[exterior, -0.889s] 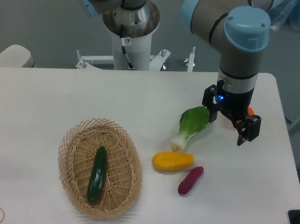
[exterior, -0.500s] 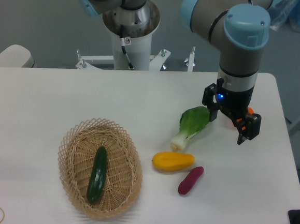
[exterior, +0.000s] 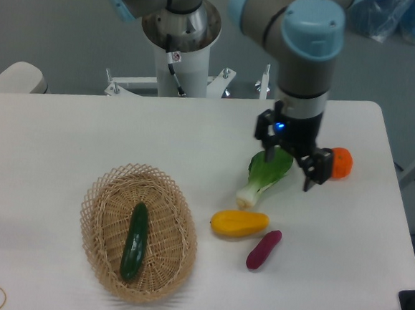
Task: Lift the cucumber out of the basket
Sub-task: 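Move the open gripper from beside the bok choy toward the basket, then lower the gripper into the basket and close it on the cucumber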
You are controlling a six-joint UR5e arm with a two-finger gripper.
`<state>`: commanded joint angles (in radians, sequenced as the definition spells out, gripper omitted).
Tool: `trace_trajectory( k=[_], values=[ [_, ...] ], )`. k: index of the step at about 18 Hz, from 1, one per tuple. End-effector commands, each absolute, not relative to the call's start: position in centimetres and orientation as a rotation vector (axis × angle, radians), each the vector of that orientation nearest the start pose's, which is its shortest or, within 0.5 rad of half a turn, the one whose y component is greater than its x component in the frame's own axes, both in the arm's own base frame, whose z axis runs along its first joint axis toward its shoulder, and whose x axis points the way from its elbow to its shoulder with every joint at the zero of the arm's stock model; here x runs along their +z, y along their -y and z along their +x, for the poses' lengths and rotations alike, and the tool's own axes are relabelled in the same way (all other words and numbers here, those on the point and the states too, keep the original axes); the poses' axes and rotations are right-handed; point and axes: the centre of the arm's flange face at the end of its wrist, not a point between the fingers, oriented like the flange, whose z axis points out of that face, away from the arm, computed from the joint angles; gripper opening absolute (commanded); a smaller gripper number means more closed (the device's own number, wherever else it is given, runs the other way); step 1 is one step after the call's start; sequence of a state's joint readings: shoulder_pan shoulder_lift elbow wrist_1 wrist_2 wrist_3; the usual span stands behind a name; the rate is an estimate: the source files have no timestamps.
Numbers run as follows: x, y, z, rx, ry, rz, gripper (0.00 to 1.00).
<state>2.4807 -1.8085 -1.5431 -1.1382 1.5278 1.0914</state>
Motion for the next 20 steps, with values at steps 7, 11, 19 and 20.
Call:
trace_trajectory(
  k=[7, 11, 19, 20],
  values=[
    [36.3, -54.6, -31.2, 0.093, 0.064, -2.994, 1.0],
    [32.4, -58.2, -29.2, 0.112, 0.232, -2.937, 1.0],
    [25.4, -61.8, -24.2, 0.093, 0.255, -3.018, 1.0],
    [24.8, -61.9, -23.9, 0.12, 0.246, -3.025, 1.0]
  ],
)
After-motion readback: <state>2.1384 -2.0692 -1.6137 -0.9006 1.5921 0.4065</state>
